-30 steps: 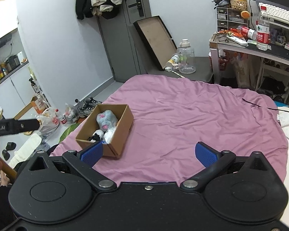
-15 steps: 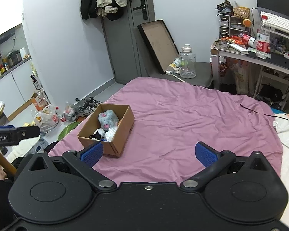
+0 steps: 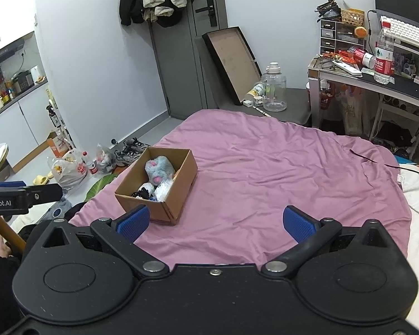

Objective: Organize soft objects

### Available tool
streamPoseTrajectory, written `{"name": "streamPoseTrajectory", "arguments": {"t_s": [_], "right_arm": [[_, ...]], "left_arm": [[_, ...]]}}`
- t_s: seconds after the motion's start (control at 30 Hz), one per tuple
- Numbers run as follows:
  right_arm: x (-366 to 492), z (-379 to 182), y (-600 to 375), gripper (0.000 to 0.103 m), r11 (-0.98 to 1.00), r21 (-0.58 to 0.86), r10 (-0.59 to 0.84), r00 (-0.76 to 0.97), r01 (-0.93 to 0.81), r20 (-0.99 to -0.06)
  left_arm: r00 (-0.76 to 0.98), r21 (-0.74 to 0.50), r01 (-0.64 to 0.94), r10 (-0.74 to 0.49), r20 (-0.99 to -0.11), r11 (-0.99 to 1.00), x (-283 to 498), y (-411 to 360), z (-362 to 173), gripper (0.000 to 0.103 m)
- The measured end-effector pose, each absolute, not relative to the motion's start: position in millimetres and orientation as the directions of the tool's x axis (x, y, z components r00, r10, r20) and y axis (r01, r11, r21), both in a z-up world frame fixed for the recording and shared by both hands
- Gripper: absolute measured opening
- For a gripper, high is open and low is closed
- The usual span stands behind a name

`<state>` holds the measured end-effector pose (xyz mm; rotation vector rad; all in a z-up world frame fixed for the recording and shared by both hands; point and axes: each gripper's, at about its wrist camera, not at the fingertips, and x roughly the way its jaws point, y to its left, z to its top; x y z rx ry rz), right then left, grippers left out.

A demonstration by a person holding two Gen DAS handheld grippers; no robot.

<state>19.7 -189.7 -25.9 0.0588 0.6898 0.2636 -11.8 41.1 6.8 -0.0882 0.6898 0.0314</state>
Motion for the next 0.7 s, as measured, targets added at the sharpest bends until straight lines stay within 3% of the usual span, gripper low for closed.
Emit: {"name": "streamPoseTrajectory", "arguments": {"t_s": [0.7], "right_arm": [[15.2,-31.3,-183.7,0.103,0.958,0.125,0.277,0.720,-0.258,-0.637]], "left_arm": [[0.767,-0.054,-0.056,0.009,-0.642,0.997,-12.3,34.2,4.4,0.103]]}}
